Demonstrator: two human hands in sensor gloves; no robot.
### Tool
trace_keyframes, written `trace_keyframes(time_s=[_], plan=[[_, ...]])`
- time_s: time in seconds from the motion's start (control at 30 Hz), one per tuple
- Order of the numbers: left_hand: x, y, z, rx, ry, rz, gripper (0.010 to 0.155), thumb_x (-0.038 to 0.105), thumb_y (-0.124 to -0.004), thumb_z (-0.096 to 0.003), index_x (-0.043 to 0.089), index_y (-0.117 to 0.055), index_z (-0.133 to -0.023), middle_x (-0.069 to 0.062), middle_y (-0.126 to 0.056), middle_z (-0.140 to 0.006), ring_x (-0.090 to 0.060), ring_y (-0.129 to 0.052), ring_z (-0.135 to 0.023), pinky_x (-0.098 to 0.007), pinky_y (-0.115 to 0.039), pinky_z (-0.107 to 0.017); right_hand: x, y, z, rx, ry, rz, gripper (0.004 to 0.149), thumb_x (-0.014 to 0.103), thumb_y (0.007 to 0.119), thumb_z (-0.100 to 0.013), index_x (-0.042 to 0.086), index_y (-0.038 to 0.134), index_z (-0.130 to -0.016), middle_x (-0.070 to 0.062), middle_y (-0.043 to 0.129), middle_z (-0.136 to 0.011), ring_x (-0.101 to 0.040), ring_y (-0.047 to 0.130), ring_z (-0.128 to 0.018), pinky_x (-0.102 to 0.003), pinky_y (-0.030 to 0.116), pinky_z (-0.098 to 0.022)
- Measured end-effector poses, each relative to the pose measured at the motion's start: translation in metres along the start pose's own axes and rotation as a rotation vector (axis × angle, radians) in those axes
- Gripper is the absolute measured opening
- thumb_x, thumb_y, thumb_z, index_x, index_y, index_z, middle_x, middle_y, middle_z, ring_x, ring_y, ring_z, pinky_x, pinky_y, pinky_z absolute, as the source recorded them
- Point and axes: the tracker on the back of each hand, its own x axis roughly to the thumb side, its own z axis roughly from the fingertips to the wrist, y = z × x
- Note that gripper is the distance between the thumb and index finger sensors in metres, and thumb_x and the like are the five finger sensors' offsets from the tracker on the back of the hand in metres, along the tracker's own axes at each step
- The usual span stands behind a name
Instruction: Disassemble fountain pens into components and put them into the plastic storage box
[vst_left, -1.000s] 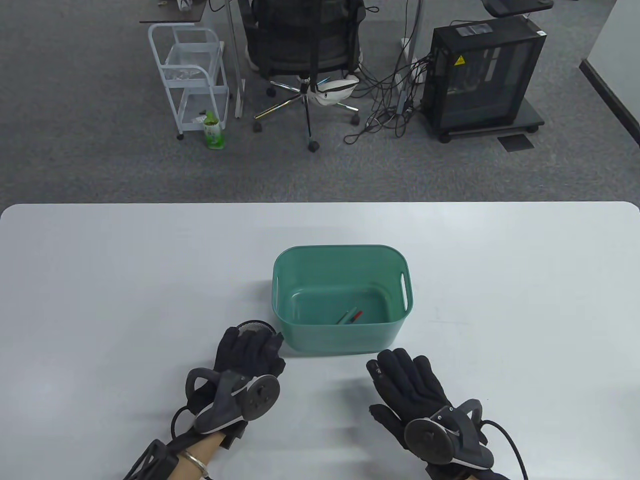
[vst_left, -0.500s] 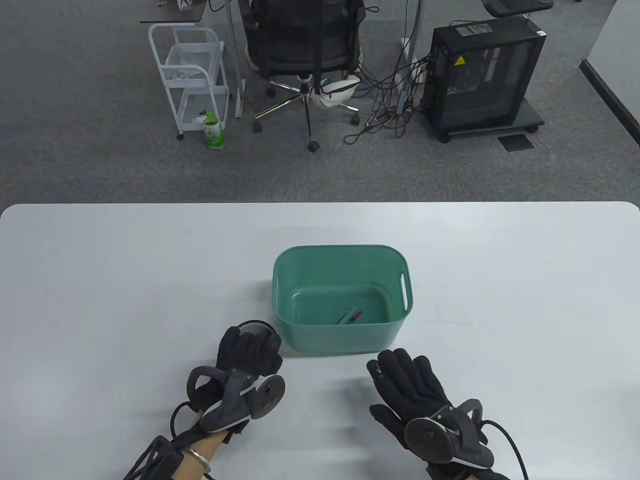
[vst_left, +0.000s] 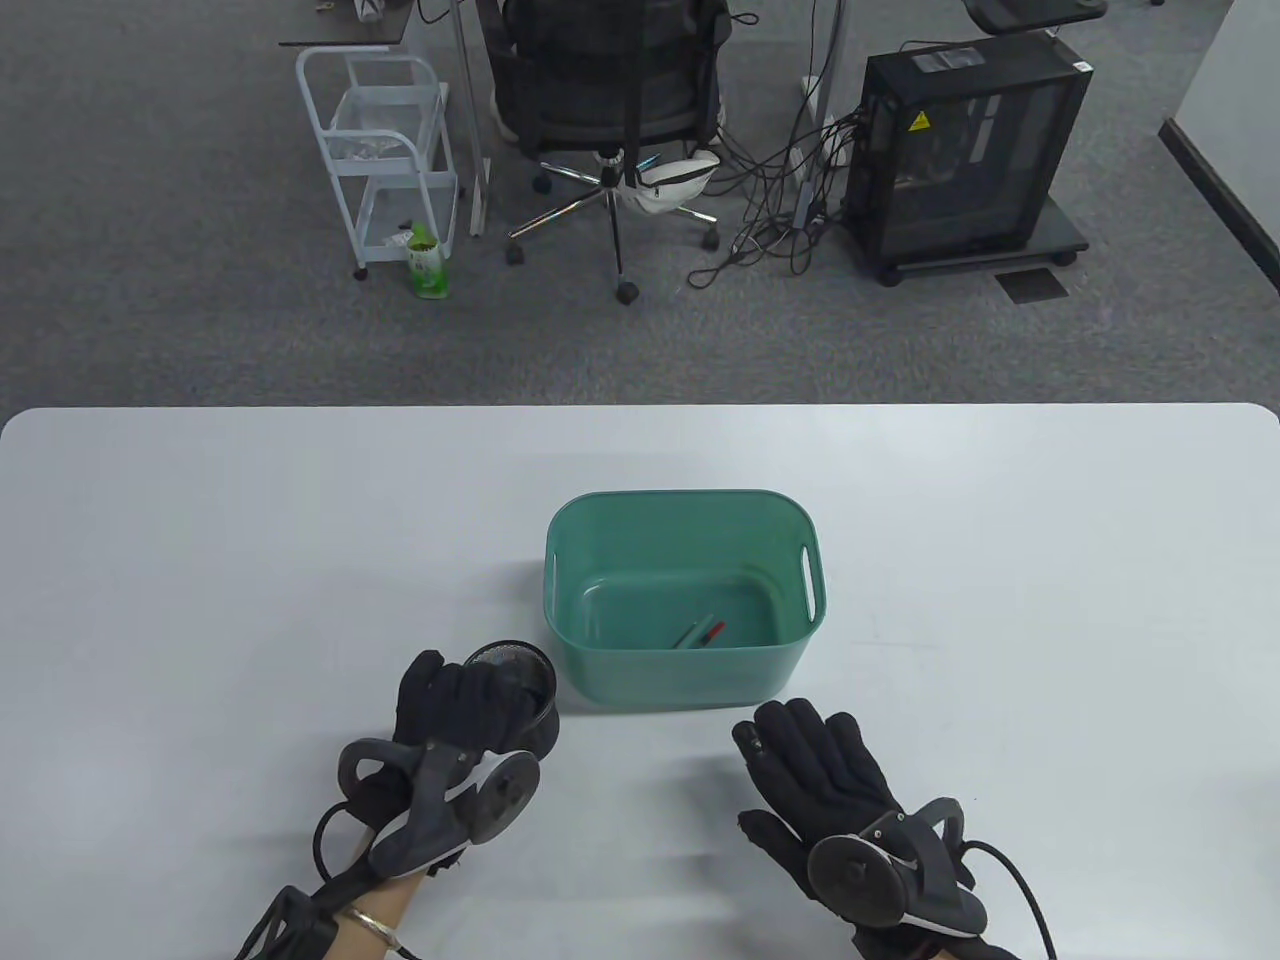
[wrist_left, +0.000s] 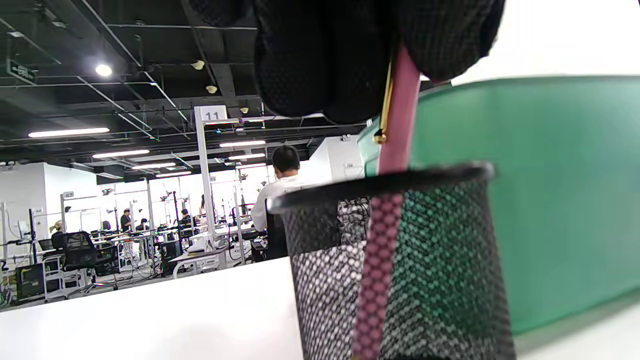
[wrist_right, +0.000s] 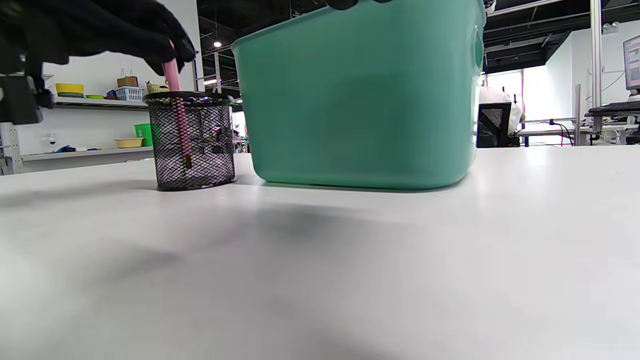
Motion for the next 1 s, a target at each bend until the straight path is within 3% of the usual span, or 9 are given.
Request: trace_keyframes(time_s=[0.63,1.0], plan=[[-0.022,0.078,0.018,0.27,0.087,0.291,0.045,0.042,-0.074,-0.0654,0.013,-0.084,-0.098,-0.004,-0.096,-0.087,-0.025,-0.094,-0.076,-0.053,-0.058,-0.079,0.001,0.001,-0.001,0.015,0.0,-0.003,0.07,0.055,0.05,-0.06,0.022,0.04,-0.121,-0.007,0.033,-0.125,-0.032,0.036,-0.116,-0.05,0.026,-0.086],[-0.005,0.09,0.007,0.45,0.021,0.464,0.045,0.042,-0.072,-0.0665,0.012,-0.082,-0.098,-0.003,-0.098,-0.085,-0.023,-0.097,-0.072,-0.05,-0.064,-0.075,0.001,0.001,-0.001,0.016,0.003,-0.001,0.07,0.055,0.05,-0.06,0.022,0.04,-0.121,-0.007,0.033,-0.125,-0.032,0.036,-0.116,-0.05,0.026,-0.086]])
